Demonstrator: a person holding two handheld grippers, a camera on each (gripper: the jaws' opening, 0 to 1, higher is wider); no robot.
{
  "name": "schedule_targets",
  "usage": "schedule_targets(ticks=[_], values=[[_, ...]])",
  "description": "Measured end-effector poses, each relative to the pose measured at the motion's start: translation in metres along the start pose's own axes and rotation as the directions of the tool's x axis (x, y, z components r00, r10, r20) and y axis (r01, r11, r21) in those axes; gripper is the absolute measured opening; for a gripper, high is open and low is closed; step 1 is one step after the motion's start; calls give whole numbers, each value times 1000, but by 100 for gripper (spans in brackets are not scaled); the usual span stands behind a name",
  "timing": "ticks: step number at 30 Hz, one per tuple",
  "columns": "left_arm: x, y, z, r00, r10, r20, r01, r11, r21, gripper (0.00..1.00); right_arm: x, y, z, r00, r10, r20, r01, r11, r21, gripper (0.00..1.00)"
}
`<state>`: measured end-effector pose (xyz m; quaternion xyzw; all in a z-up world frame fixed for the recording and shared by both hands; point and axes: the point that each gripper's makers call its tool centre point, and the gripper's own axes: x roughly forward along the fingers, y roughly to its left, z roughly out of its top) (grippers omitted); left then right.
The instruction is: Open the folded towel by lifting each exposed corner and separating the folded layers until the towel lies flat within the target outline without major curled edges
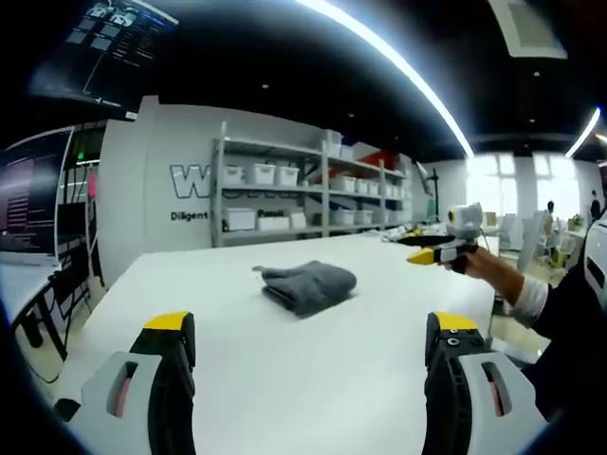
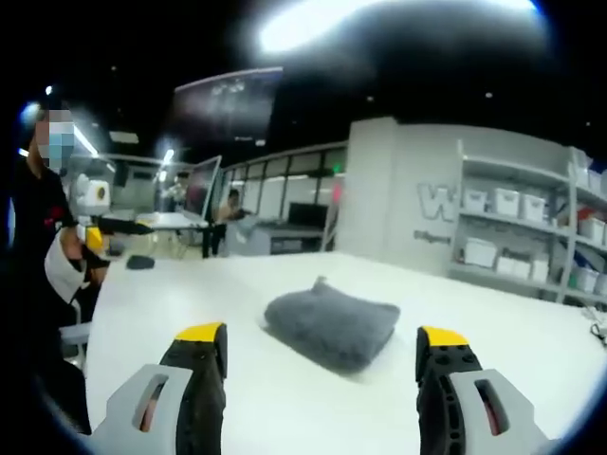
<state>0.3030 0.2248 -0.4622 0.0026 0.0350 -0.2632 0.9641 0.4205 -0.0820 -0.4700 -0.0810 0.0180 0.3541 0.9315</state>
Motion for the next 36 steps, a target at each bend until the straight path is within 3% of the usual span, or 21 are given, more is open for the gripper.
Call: schedule_targets(ticks=[18,20,23,36], values=[[-6,6,9,999,24,31,-24,1000,12,99,24,-13,-14,999,-12,-33,11,1000,-14,77],[-7,7,9,999,26,31,-27,1000,14,99,27,-11,-19,998,25,-49,-27,998,-53,74],[-10,9,13,998,38,53,-39,999,21,97,30,-16,-22,999,26,-43,-30,997,-75,73],[-10,10,12,998,39,40,-40,999,12,99,43,-26,-32,996,84,-30,-85,996,-27,72]])
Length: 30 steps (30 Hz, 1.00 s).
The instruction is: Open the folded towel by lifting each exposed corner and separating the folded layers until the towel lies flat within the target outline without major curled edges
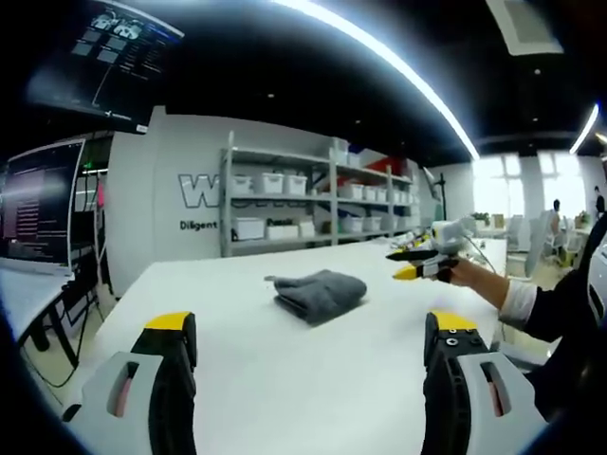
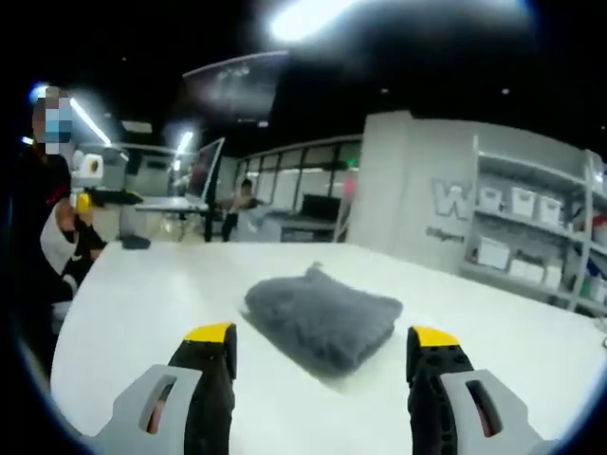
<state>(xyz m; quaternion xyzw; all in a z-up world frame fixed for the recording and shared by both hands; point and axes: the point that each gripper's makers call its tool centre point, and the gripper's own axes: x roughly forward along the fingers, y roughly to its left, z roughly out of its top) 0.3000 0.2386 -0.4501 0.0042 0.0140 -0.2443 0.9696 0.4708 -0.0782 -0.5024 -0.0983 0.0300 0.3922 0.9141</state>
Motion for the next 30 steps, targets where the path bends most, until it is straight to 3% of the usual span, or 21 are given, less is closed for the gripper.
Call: schedule_targets(ticks=[10,30], values=[[-1,3,1,1000,14,2,-14,1000,-8,99,20,-15,-19,996,-21,-92,13,996,-85,72],[0,2,-1,1000,8,-6,-8,1000,-2,99,42,-31,-20,997,-18,-69,12,997,-80,66]])
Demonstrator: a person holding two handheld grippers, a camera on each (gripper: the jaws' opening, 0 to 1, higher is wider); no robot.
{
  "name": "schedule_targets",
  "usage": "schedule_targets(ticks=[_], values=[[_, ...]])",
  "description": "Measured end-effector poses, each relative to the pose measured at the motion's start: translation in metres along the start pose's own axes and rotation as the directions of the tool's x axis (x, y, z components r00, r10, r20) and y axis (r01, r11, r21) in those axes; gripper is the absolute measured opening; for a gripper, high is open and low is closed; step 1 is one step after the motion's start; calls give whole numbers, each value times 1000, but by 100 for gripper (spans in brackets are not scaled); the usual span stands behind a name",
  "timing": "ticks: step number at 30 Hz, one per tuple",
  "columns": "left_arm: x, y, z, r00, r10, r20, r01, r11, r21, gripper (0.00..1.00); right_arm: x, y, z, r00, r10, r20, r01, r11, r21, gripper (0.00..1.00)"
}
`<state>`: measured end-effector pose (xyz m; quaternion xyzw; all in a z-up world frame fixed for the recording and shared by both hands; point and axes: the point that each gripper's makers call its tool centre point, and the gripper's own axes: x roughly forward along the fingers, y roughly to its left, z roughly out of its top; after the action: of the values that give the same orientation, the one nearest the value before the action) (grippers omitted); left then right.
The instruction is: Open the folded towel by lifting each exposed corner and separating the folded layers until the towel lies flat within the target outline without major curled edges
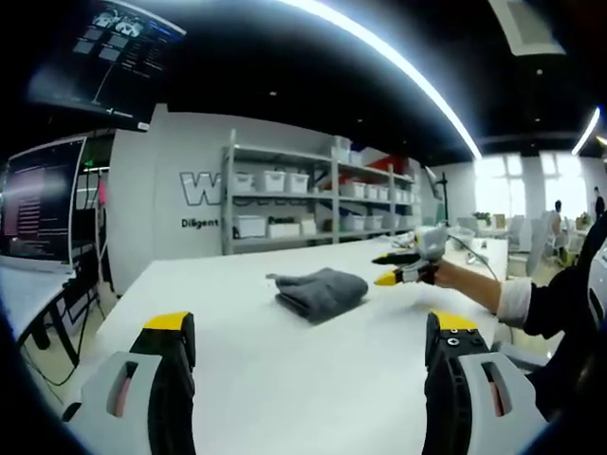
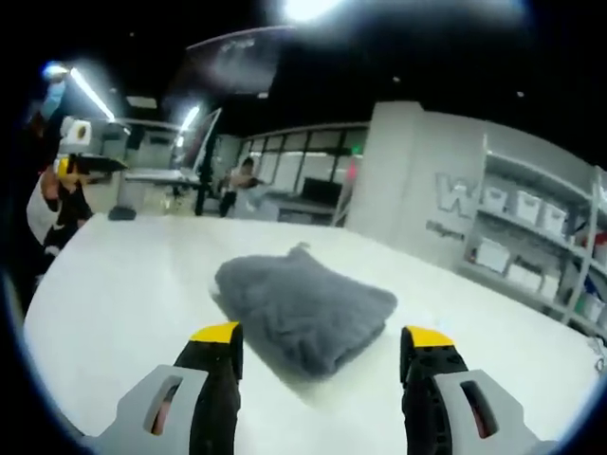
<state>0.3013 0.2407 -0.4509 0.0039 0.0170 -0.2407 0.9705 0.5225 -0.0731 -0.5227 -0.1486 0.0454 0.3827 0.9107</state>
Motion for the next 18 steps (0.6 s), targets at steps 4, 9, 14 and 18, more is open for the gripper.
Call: schedule_targets(ticks=[4,9,14,18], values=[[0,0,0,1000,1,2,-1,1000,2,99,3,-5,-3,1000,-10,12,9,1000,23,66],[0,0,0,1000,2,4,-2,1000,2,99,7,-10,-11,1000,-16,17,15,999,52,64],[2,-2,-3,1000,-4,-4,4,1000,3,99,5,-13,-10,999,-27,28,24,997,79,63],[2,-3,-4,1000,-9,-6,9,1000,4,99,5,-13,-11,999,-33,26,31,996,83,61]])
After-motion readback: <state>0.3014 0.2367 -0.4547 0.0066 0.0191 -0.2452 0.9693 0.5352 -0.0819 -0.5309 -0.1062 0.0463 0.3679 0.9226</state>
